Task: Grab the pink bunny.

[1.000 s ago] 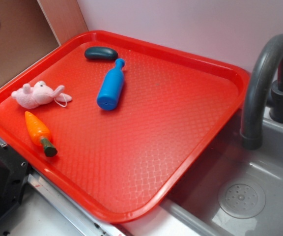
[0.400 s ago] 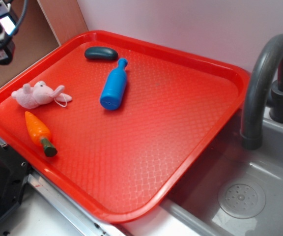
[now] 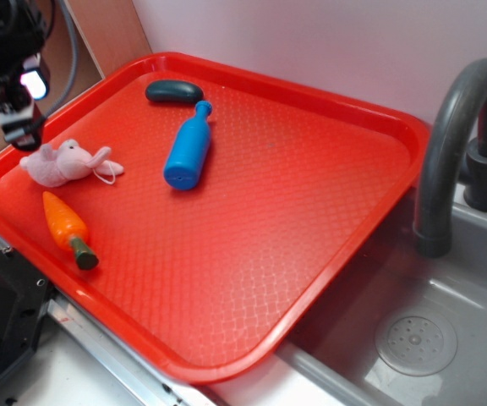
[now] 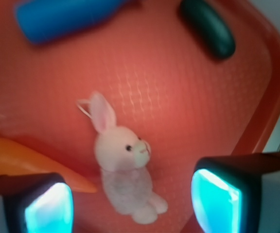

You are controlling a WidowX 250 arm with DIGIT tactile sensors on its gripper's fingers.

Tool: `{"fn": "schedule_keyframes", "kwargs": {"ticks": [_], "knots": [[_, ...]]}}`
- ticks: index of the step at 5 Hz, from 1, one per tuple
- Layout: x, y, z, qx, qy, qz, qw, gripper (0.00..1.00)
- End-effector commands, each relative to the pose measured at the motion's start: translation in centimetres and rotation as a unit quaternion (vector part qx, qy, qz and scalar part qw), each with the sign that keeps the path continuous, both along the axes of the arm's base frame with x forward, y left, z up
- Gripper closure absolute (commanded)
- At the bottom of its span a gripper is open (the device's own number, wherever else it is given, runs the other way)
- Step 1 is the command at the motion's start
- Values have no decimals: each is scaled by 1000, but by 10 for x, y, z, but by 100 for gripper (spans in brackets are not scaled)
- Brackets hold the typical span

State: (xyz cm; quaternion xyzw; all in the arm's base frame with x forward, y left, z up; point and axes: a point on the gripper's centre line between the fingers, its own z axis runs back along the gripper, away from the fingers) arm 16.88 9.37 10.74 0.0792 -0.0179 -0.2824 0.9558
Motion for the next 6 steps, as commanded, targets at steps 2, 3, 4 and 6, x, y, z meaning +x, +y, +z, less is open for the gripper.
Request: {"fn": "schedule_keyframes", "kwargs": {"ticks": [2,3,4,6], "knots": [[6,-4,-49,-20,45,-57,997,0],[8,-3,-69,-12,64,-49,997,0],[10,4,-79,-5,70,-11,997,46],[13,6,-47,-4,39,19,999,100]]}}
